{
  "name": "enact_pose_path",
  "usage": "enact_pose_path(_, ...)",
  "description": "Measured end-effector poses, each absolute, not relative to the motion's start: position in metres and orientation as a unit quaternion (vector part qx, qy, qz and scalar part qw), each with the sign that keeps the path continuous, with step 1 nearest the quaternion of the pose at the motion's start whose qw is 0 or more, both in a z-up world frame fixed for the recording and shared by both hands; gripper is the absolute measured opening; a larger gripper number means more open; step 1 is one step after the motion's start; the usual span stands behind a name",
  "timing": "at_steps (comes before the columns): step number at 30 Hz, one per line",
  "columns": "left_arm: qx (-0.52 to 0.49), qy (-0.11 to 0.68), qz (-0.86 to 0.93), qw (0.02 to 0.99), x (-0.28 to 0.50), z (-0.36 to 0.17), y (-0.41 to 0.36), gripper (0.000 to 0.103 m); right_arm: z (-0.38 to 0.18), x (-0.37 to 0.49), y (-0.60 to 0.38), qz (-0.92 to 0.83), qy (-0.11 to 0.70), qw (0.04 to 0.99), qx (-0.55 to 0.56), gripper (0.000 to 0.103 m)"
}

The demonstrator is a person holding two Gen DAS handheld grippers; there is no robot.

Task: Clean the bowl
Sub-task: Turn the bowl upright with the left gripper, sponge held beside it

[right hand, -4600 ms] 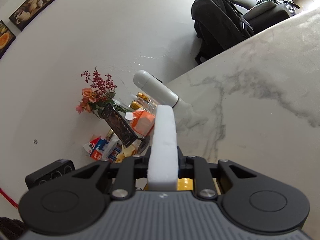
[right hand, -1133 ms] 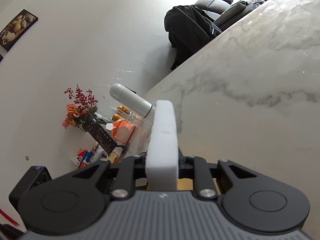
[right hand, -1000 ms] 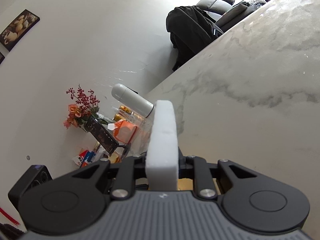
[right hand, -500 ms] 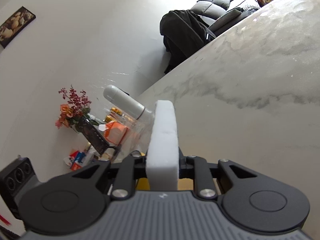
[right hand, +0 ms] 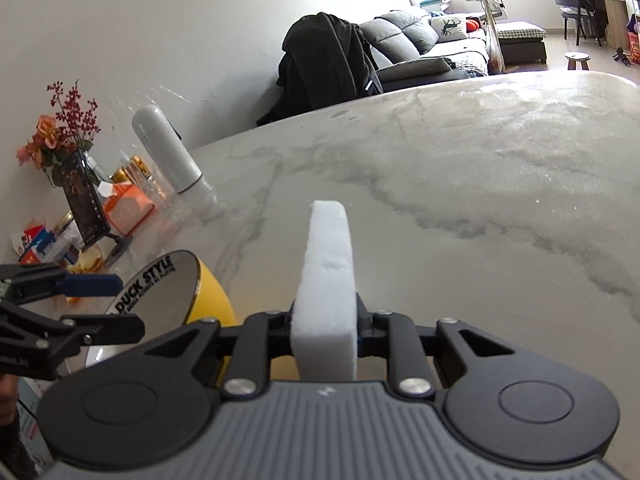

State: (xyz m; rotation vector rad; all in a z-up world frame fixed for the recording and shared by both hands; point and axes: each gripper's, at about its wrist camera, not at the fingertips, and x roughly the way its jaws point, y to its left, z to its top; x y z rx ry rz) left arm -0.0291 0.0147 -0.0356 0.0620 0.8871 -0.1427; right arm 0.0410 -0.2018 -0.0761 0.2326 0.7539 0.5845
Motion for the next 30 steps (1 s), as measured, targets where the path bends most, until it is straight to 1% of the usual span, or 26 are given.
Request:
enact_pose_path(1,0.022,0.433,-0.07,0.898,-0.027,-0.038,0.017,0.035,-0.076,0.041,-0.202,0.28,0.362,0.882,0.113,0.03)
enact_pose_path(2,0.014,0.438,-0.071,0.896,-0.025,-0.041,0.02,0.032,-0.076,0.041,-0.202,0.28,0.363,0.882,0.113,0.031)
enact_pose_path(4,0.002,0.438,-0.075,0.896,-0.022,-0.042,0.022,0.025,-0.075,0.04,-0.203,0.279,0.363,0.881,0.115,0.031)
enact_pose_path(5,-0.002,0.437,-0.078,0.896,-0.02,-0.042,0.022,0.018,-0.075,0.039,-0.203,0.278,0.364,0.881,0.116,0.031)
enact_pose_path(6,-0.005,0.436,-0.081,0.896,-0.019,-0.042,0.022,0.014,-0.075,0.039,-0.204,0.278,0.364,0.881,0.118,0.031)
enact_pose_path(13,0.016,0.419,-0.07,0.905,0.001,-0.039,0.013,0.018,-0.071,0.041,-0.207,0.282,0.36,0.879,0.133,0.029)
enact_pose_path(16,0.032,0.411,-0.061,0.909,0.01,-0.039,0.008,0.019,-0.072,0.044,-0.211,0.285,0.362,0.874,0.152,0.024)
enact_pose_path(18,0.042,0.406,-0.054,0.911,0.015,-0.041,0.006,0.02,-0.073,0.046,-0.213,0.285,0.364,0.872,0.162,0.022)
enact_pose_path(24,0.068,0.396,-0.053,0.914,0.022,-0.044,0.003,0.02,-0.077,0.053,-0.218,0.286,0.369,0.863,0.196,0.021)
enact_pose_path(27,0.072,0.392,-0.06,0.915,0.022,-0.045,0.005,0.02,-0.079,0.057,-0.22,0.291,0.368,0.852,0.231,0.021)
enact_pose_path(30,0.073,0.392,-0.063,0.915,0.022,-0.045,0.005,0.02,-0.08,0.066,-0.226,0.306,0.363,0.831,0.291,0.021)
